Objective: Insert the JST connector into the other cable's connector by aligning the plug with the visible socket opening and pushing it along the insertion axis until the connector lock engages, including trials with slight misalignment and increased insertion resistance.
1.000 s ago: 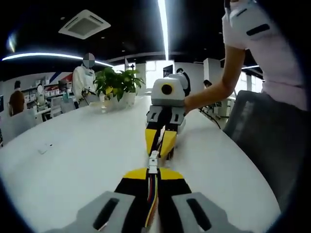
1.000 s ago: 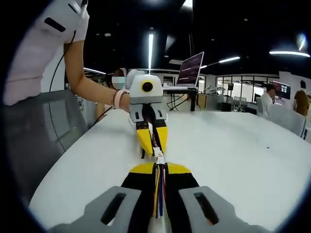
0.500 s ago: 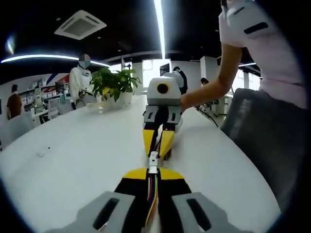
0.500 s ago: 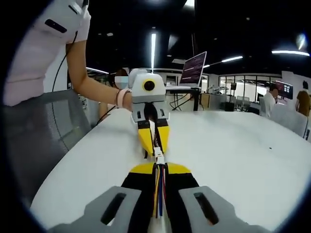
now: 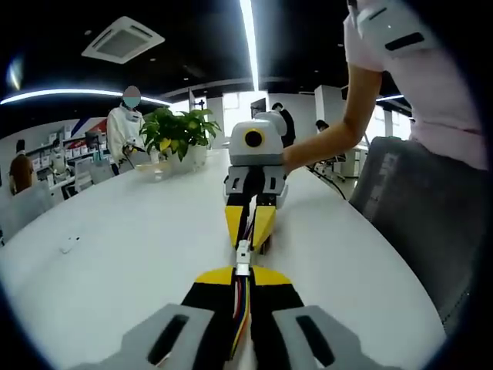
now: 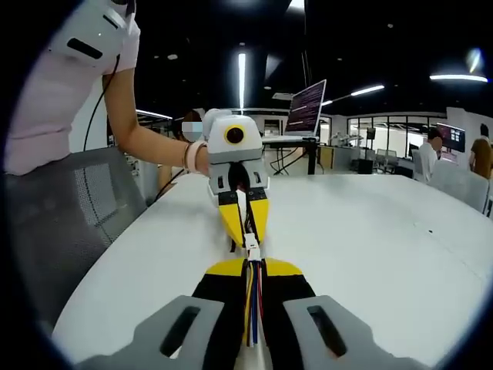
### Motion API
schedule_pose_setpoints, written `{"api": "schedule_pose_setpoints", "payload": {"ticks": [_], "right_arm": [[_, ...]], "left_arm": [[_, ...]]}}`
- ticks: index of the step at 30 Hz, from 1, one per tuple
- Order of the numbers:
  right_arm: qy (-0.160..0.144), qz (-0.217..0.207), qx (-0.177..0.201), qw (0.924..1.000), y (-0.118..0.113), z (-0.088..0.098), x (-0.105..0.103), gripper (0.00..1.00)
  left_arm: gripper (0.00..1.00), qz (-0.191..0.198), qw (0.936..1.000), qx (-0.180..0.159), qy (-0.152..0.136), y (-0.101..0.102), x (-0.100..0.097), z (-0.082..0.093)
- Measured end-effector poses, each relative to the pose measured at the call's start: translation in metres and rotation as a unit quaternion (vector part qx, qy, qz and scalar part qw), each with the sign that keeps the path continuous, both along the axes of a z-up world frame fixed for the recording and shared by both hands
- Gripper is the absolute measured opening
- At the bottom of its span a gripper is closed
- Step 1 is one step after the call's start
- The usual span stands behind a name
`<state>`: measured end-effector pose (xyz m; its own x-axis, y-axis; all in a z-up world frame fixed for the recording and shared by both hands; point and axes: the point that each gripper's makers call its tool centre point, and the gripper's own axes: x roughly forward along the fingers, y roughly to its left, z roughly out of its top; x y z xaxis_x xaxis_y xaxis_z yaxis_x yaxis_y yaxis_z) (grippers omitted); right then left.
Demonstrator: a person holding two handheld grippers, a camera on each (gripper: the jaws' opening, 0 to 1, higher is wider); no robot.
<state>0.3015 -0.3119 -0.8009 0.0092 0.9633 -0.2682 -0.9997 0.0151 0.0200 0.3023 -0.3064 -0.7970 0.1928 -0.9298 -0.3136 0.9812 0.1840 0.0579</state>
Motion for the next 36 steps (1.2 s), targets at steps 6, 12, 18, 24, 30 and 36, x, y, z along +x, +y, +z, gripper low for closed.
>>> {"api": "schedule_pose_setpoints", "payload": {"ticks": [6,12,18,24,30,36], "right_arm": [[0.010,-0.004,-0.002,0.9999,-0.0003,-0.0028,0.0012,0.03],[0.024,-0.008,0.000,0.9997,-0.0014,-0.0029,0.0019,0.03],[0.023,-0.008,-0.001,0.9997,-0.0022,-0.0029,0.0021,0.03],[0.023,-0.006,-0.006,0.9997,-0.0038,-0.0053,0.0014,0.03],[0.012,0.010,-0.012,0.9998,-0.0040,-0.0065,-0.0028,0.03],[0.005,0.018,-0.016,0.9997,-0.0039,-0.0051,-0.0042,0.03]], "left_arm": [[0.00,0.000,1.0000,0.003,0.003,-0.0012,-0.0005,-0.0030],[0.00,-0.001,1.0000,0.008,-0.005,-0.0023,-0.0015,-0.0013],[0.00,-0.002,1.0000,0.003,-0.001,-0.0031,-0.0030,-0.0012],[0.00,-0.005,1.0000,0.006,0.000,-0.0045,-0.0051,-0.0022],[0.00,-0.013,0.9999,0.010,0.001,-0.0030,-0.0066,-0.0041],[0.00,-0.018,0.9997,0.013,0.002,-0.0013,-0.0073,-0.0031]]}}
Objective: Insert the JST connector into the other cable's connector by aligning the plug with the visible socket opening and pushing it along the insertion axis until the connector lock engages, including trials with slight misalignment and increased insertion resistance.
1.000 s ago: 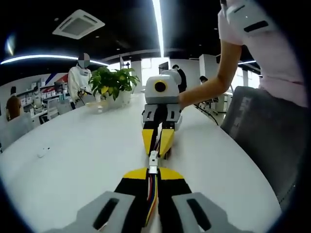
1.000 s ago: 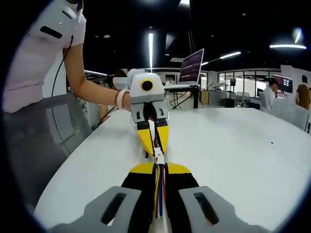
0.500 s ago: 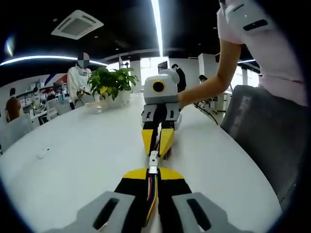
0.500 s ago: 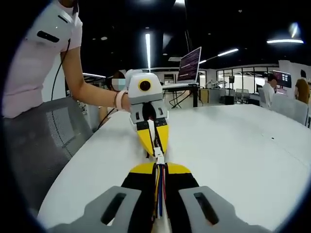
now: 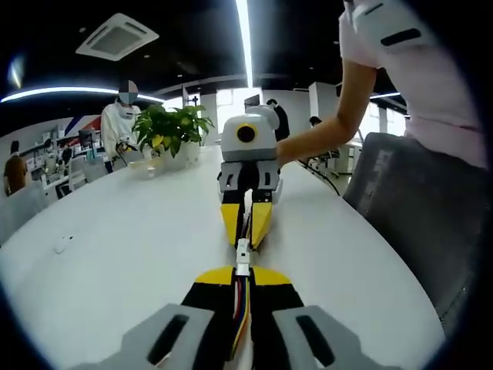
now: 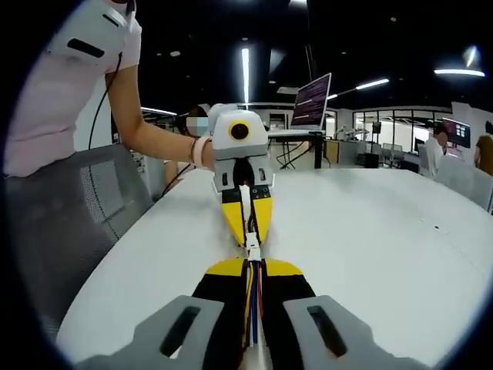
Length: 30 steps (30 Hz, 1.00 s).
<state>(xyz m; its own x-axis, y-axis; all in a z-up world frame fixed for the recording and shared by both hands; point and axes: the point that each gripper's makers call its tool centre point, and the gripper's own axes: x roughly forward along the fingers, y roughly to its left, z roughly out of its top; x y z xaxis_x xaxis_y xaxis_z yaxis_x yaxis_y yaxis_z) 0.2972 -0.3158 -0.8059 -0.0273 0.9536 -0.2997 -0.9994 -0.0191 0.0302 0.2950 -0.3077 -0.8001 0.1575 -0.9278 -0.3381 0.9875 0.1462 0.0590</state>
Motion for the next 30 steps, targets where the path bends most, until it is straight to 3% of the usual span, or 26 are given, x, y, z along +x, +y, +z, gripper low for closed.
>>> {"api": "schedule_pose_setpoints", "payload": {"ticks": [30], "right_arm": [[-0.018,0.020,-0.006,0.9996,0.0024,0.0033,-0.0066,0.03]], "left_arm": [[0.00,-0.019,0.9998,-0.002,0.010,0.0024,0.0028,-0.0023]]}}
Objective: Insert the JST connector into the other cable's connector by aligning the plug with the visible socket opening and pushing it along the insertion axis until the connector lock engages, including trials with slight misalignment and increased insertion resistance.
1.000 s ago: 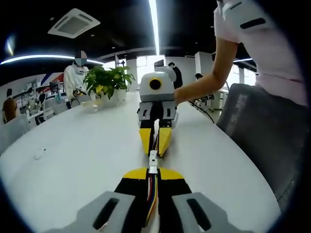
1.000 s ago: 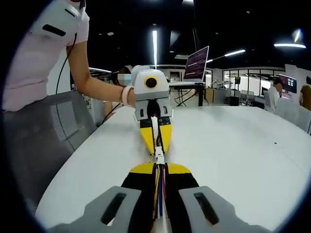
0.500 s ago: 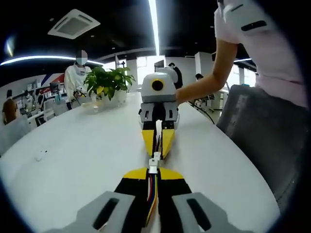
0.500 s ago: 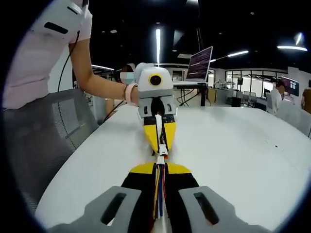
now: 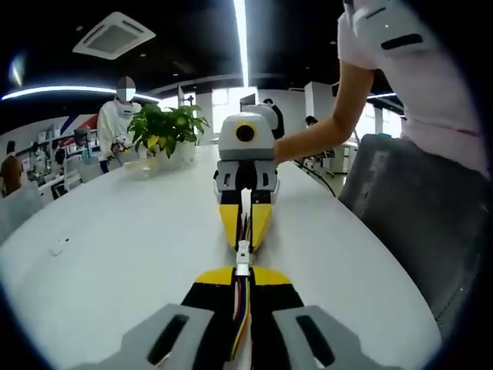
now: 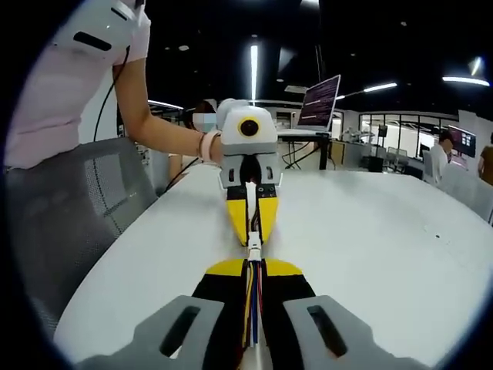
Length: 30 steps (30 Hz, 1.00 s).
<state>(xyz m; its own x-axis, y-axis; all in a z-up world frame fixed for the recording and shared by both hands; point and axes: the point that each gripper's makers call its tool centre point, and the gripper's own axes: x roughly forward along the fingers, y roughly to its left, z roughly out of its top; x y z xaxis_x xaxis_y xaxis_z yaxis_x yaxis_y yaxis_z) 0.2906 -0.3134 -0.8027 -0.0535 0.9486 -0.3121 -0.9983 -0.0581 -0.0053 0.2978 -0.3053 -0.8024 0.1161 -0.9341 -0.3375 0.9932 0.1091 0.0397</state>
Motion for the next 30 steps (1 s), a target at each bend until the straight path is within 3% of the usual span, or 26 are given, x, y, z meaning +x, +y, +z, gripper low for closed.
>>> {"api": "schedule_pose_setpoints", "payload": {"ticks": [10,30], "right_arm": [[0.001,0.001,0.009,1.0000,0.001,0.003,0.002,0.03],[0.018,0.000,0.030,0.9994,-0.003,0.010,0.003,0.02]], "left_arm": [[0.00,-0.003,0.9999,0.004,-0.015,-0.004,0.001,0.003],[0.00,-0.013,0.9998,-0.005,-0.016,-0.012,0.001,0.012]]}}
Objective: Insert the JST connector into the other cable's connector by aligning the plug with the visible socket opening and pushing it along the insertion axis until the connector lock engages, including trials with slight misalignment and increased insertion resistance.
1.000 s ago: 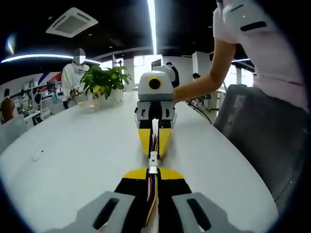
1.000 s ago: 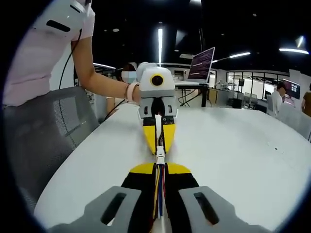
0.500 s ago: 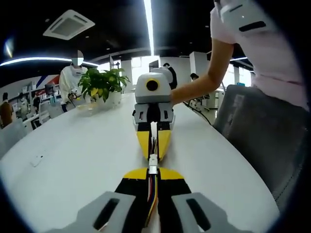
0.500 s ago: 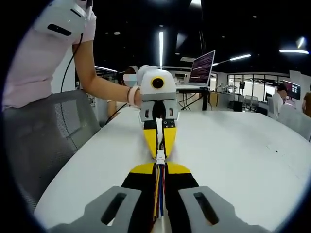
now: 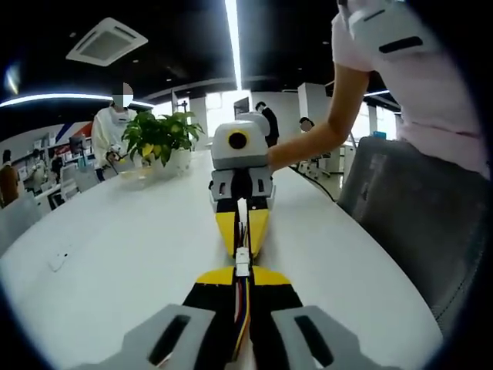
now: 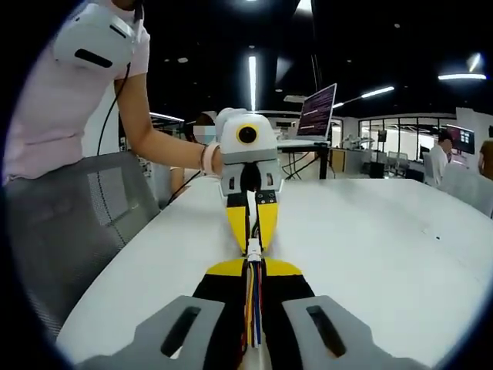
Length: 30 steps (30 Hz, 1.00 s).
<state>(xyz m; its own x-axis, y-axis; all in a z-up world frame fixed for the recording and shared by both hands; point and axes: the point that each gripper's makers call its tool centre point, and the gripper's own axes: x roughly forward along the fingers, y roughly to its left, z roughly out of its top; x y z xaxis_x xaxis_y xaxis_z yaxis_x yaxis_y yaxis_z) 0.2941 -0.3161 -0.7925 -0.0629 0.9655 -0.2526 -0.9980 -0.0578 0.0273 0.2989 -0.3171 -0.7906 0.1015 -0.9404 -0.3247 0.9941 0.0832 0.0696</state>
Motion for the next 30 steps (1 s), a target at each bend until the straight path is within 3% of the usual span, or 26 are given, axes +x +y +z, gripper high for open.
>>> {"api": "schedule_pose_setpoints", "payload": {"ticks": [12,18,21,30], "right_arm": [[-0.001,-0.010,0.005,0.9999,0.010,-0.011,0.021,0.03],[-0.007,-0.015,0.000,0.9999,0.017,-0.022,0.036,0.03],[0.003,-0.018,0.000,0.9998,0.016,-0.029,0.042,0.03],[0.004,-0.022,-0.013,0.9997,0.014,-0.043,0.048,0.03]], "left_arm": [[0.00,0.017,0.9998,0.010,-0.001,0.008,0.021,-0.010],[0.00,0.029,0.9995,0.013,0.008,0.015,0.036,-0.022],[0.00,0.031,0.9993,0.018,0.011,0.014,0.041,-0.029],[0.00,0.034,0.9988,0.027,0.020,0.012,0.048,-0.043]]}}
